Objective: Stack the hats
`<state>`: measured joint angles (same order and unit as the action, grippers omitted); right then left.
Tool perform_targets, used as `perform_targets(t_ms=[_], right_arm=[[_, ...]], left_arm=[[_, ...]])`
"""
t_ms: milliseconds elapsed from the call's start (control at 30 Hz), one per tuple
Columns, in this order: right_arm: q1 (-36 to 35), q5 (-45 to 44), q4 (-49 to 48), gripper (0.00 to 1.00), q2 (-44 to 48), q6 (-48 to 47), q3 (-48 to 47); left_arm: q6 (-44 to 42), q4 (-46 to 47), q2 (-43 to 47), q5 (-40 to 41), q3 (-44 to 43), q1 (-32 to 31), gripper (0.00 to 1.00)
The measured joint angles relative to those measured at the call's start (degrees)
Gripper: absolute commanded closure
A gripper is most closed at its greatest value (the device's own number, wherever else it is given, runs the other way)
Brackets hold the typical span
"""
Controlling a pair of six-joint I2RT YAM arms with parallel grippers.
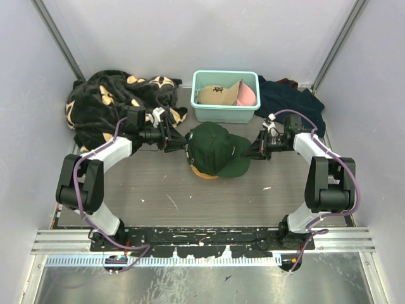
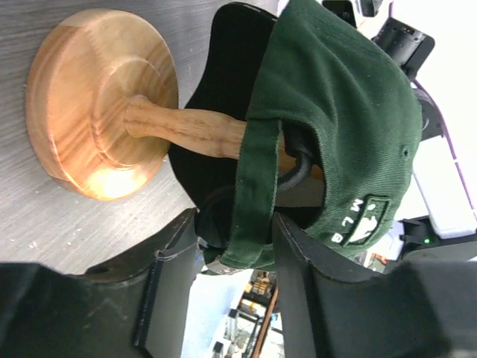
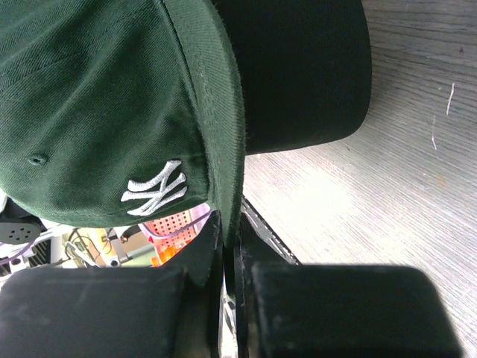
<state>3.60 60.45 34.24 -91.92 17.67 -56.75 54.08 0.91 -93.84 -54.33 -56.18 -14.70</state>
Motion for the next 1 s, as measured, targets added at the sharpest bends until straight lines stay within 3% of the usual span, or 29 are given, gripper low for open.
perform_targets(t_ms=[333, 433, 667, 1000], right_arm=[[0.0, 0.0, -0.2, 0.99, 0.3, 0.0, 0.1], [0.0, -0.2, -0.4, 0.94, 0.5, 0.0, 0.1], [0.0, -2.7, -1.1, 0.60, 0.5, 0.3, 0.0], [-0.2, -14.2, -1.2, 0.56, 0.5, 0.3, -0.6]], left_arm=[[-0.6, -0.4, -3.8, 1.9, -0.6, -0.1, 0.97], [-1.1, -0.3, -5.2, 1.8, -0.5, -0.4, 0.98], [-1.5, 1.8, -5.3, 1.5, 3.1, -0.5, 0.98], [-1.8, 1.5, -5.3, 1.4, 3.9, -0.5, 0.98]])
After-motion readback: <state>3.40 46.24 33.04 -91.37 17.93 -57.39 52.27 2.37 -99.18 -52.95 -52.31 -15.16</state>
